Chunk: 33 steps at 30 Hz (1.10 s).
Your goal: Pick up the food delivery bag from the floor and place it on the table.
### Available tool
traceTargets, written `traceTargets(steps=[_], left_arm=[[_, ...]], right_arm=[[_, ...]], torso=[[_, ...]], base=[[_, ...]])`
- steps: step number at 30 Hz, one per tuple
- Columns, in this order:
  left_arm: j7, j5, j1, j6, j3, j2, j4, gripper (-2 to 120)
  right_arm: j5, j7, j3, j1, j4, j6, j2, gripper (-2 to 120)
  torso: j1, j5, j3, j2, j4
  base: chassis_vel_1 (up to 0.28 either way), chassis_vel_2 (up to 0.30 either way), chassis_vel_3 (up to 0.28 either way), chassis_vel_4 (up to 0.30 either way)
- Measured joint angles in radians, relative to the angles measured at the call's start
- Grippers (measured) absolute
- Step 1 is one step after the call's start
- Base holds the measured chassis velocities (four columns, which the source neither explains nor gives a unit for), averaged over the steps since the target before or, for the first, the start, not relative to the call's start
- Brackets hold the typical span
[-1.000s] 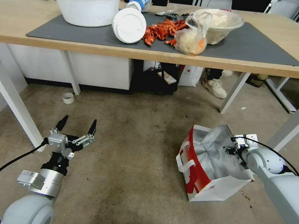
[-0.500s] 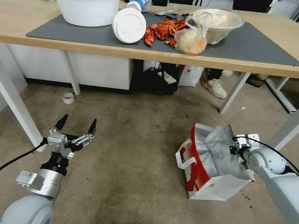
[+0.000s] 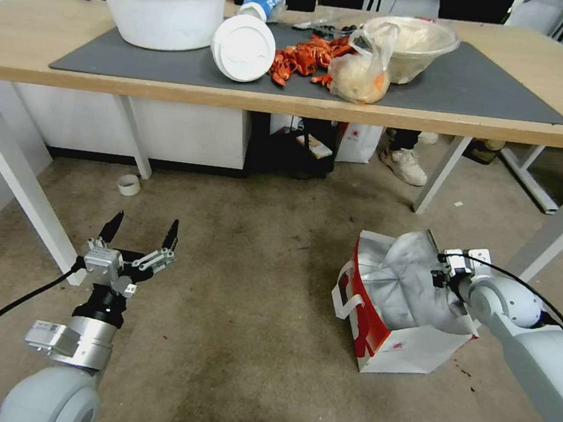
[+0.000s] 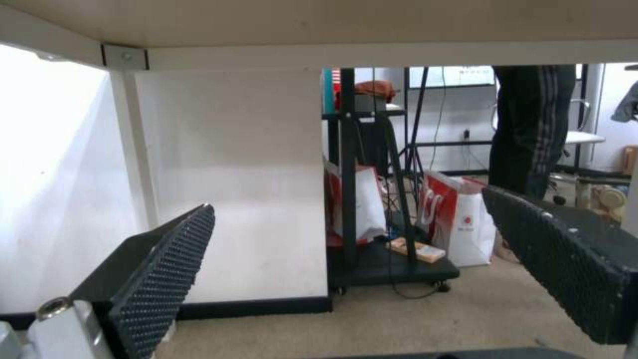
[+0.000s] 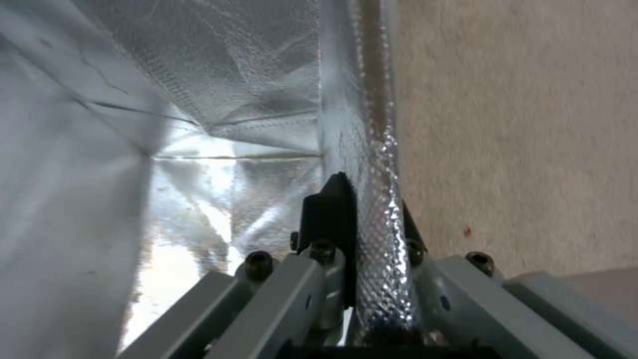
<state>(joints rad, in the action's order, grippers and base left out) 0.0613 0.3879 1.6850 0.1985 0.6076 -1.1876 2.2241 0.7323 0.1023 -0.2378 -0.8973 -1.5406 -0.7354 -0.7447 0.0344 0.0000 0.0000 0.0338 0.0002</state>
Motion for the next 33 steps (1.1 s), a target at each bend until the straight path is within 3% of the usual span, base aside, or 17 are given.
traceTargets(steps=[23,26,33], left_arm=[[0.001,0.001,0.004,-0.003,0.002,0.000,0.015,100],[0.000,-0.006,0.005,-0.003,0.005,-0.003,0.020,100],[0.000,-0.011,0.010,-0.003,0.011,-0.006,0.030,100]], right_arm=[[0.064,-0.145,-0.037,-0.075,-0.308,0.000,0.108,0],[0.080,-0.221,-0.030,-0.083,-0.372,0.002,0.132,0],[0.079,-0.284,-0.003,-0.080,-0.460,0.027,0.178,0]], torso=[[0.000,-0.0001,0.000,0.000,-0.0001],[0.000,-0.0001,0.000,0.000,0.0000],[0.000,0.0000,0.000,0.000,-0.0001]], base=[[0.000,0.000,0.000,0.000],[0.000,0.000,0.000,0.000],[0.000,0.000,0.000,0.000]])
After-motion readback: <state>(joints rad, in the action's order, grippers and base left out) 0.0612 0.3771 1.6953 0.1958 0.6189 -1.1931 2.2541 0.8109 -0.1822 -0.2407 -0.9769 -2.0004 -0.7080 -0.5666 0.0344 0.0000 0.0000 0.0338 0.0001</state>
